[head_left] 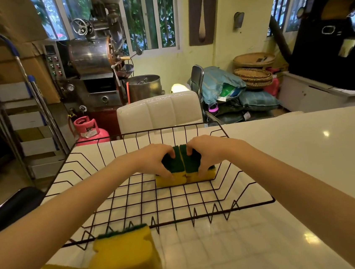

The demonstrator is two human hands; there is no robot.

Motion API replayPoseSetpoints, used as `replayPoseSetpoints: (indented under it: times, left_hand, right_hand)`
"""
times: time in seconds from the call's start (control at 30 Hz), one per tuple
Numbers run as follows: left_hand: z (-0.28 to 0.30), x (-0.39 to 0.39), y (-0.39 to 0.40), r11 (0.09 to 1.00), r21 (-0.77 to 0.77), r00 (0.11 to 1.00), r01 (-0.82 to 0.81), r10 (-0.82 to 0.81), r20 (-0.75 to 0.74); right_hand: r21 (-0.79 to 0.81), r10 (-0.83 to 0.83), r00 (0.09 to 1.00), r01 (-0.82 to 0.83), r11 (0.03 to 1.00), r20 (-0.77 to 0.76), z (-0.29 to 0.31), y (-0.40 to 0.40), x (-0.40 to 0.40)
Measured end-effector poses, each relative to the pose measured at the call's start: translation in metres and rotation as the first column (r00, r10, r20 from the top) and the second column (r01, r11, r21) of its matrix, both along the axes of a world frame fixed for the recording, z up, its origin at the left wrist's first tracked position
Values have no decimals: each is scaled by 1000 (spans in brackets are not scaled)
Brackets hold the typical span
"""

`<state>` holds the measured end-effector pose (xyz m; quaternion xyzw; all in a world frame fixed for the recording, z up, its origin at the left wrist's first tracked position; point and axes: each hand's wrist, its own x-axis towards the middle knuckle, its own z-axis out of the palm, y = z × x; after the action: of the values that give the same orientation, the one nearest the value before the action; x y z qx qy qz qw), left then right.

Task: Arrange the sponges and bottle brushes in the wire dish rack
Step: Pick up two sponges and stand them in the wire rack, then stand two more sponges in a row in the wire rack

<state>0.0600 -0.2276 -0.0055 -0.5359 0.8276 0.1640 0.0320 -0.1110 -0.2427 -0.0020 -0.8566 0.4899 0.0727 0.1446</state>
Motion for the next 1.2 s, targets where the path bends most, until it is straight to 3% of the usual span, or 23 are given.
replayPoseSetpoints:
  times: [0.1, 0.17, 0.3, 0.37, 0.5, 0.6, 0.73, 0.8, 1.03, 1.1, 1.2]
  left_hand:
    - [2, -2, 12, 1000, -18, 1000, 7, -7, -4]
    - [6, 1, 25, 996, 80, 997, -24, 29, -68]
    - [22, 25, 61, 968, 210, 933, -136, 196, -301]
    - [27, 43, 81, 966, 168, 910, -199, 245, -333]
    - [30, 70, 137, 974, -80, 926, -211, 173, -336]
    - [25, 83, 181, 958, -150, 895, -246, 165, -415]
    - [9, 97, 225, 932, -222, 901, -286, 183, -394]
    - [1, 100, 240, 923, -244, 895, -299, 182, -408]
    - [-16, 94, 266, 854, -451, 914, -259, 66, -401]
    - [-19, 92, 266, 883, -408, 926, -234, 75, -370]
    - [-26, 92, 262, 945, -221, 948, -242, 181, -264]
  right_hand:
    - [-34, 7, 998, -9, 999, -66, 1, 7, 4]
    - [-27, -8, 996, 6, 1000, -86, 6, 15, 9]
    - [-45, -16, 993, 22, 999, 115, 29, 53, 28]
    - [-71, 35, 970, -19, 997, 239, 42, 85, 41]
    - [-67, 135, 844, -118, 991, 519, 45, 149, 62]
    - [-125, 236, 842, -200, 972, 485, 27, 181, 70]
    - [-285, 314, 914, -238, 928, 259, -1, 189, 75]
    - [-349, 341, 913, -252, 903, 224, -9, 190, 76]
    - [-431, 405, 773, -190, 882, 488, -18, 206, 56]
    - [-431, 395, 715, -143, 891, 577, -17, 212, 44]
    - [-462, 407, 692, -119, 879, 596, -23, 217, 24]
